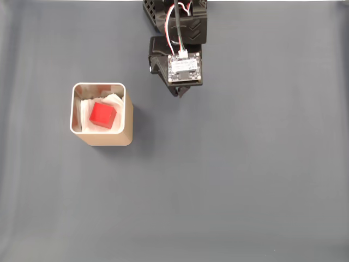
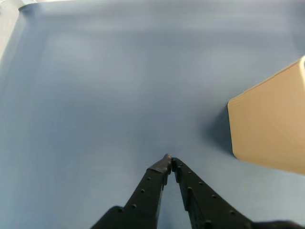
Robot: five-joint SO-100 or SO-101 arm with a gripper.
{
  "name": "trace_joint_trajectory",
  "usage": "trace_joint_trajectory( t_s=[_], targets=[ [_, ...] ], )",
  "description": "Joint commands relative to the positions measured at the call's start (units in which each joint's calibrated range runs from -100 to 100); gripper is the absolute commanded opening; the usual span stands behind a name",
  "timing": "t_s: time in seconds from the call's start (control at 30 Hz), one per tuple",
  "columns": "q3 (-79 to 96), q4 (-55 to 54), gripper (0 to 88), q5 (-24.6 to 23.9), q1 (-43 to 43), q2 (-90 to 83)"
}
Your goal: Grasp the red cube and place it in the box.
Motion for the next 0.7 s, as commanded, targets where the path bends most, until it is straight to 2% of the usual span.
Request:
trace_joint_trajectory(
  t_s=[0.0, 0.53, 0.67],
  targets=[
    [4.3, 1.0, 0.2, -0.3, -1.1, -6.3],
    [19.8, 15.1, 0.2, -0.8, -1.7, -27.5],
    [19.9, 17.5, 0.2, -1.8, -1.7, -27.7]
  ],
)
